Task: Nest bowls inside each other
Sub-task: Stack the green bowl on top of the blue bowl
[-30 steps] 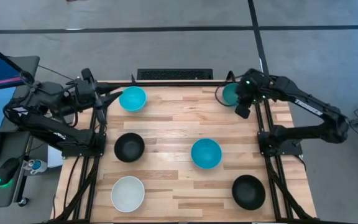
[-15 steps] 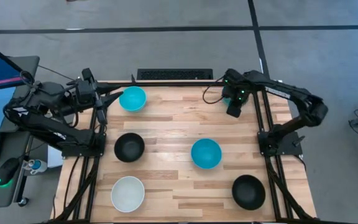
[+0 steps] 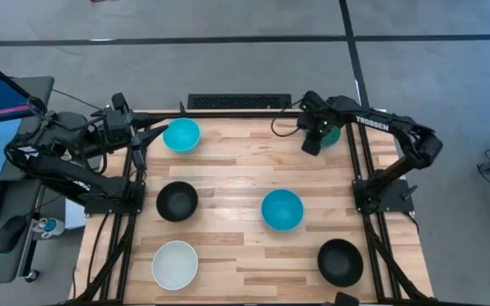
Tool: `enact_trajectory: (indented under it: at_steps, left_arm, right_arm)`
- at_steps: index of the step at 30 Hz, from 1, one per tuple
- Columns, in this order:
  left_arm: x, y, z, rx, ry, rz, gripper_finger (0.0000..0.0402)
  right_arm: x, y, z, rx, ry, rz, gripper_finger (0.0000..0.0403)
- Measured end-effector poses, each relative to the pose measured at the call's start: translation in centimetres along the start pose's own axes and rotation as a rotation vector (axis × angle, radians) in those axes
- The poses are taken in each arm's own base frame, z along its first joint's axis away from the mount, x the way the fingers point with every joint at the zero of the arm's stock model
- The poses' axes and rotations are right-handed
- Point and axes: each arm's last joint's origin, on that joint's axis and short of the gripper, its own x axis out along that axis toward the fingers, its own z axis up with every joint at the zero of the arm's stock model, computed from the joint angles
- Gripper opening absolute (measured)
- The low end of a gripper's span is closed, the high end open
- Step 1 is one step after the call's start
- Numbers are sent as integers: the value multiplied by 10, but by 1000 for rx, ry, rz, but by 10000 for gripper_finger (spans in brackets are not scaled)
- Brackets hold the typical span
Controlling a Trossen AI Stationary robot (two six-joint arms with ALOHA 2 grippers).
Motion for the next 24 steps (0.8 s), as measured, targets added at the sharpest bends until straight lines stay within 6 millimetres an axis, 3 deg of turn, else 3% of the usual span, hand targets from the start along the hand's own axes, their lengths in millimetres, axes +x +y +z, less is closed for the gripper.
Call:
enact_trajectory:
  at_steps: [9,17,24]
  left_arm:
    - [0,0,0,-11,0,0,96]
    - [0,0,0,-17,0,0,96]
    - [0,0,0,-17,0,0,96]
  right_arm:
    - [0,-15,-6,137,-2,6,108]
    - [0,-13,-5,134,-20,50,108]
    - [25,-11,1,122,64,87,108]
